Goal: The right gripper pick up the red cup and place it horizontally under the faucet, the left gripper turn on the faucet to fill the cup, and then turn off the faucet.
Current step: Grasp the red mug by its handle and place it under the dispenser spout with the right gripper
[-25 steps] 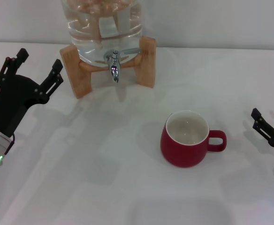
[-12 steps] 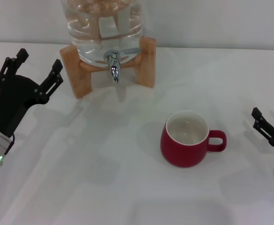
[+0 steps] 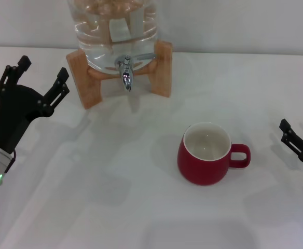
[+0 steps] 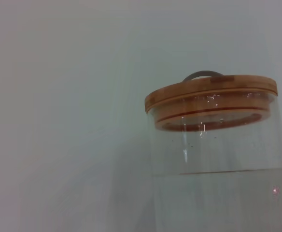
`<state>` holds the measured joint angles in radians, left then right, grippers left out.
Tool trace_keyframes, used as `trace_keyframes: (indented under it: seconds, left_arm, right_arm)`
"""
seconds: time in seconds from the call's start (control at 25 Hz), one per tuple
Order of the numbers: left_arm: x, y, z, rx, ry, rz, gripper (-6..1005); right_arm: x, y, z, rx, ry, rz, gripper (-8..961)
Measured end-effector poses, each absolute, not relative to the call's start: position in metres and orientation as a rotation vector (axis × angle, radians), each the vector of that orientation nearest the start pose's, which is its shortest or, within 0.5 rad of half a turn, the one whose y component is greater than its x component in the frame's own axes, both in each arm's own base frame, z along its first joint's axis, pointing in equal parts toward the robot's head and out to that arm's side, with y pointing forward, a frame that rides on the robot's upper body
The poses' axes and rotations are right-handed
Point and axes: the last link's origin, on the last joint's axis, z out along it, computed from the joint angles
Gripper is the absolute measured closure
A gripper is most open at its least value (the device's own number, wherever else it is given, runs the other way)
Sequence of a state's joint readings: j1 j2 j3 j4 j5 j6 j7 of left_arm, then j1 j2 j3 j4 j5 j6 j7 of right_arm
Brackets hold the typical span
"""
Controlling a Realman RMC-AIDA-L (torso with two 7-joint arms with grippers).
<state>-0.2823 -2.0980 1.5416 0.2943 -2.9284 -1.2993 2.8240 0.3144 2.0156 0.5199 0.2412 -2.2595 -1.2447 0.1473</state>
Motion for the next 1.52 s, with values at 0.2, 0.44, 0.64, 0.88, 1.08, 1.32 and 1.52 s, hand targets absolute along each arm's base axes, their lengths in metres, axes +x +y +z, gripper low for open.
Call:
trace_keyframes:
  seconds: [0.2, 0.44, 0.64, 0.88, 1.08, 1.32, 1.52]
  left_arm:
    - [-0.310, 0.301, -0.009, -1.757, -0.363, -0.862, 124]
    - [-0.309, 0.301, -0.009, -1.758, -0.363, -0.863, 124]
    - [-0.309, 0.301, -0.009, -1.758, -0.362, -0.863, 124]
    - [-0.309, 0.301, -0.009, -1.758, -0.363, -0.862, 124]
    - [-0.310, 0.301, -0.009, -1.760, -0.369, -0.856, 124]
    - [-0.310, 0.302, -0.010, -1.761, -0.370, -0.853, 124]
    - [-0.311, 0.303, -0.010, -1.762, -0.373, -0.849, 124]
  right_arm:
    - [0.336, 0.278, -0.034, -1.831, 0.472, 0.700, 112]
    - [0.336, 0.270, -0.040, -1.864, 0.475, 0.700, 112]
    - [0.335, 0.264, -0.046, -1.898, 0.478, 0.699, 112]
    - [0.335, 0.256, -0.048, -1.913, 0.477, 0.706, 112]
    - [0.335, 0.250, -0.051, -1.927, 0.477, 0.712, 112]
    - [0.333, 0.244, -0.054, -1.955, 0.467, 0.727, 112]
    - [0.330, 0.241, -0.058, -1.977, 0.467, 0.737, 111]
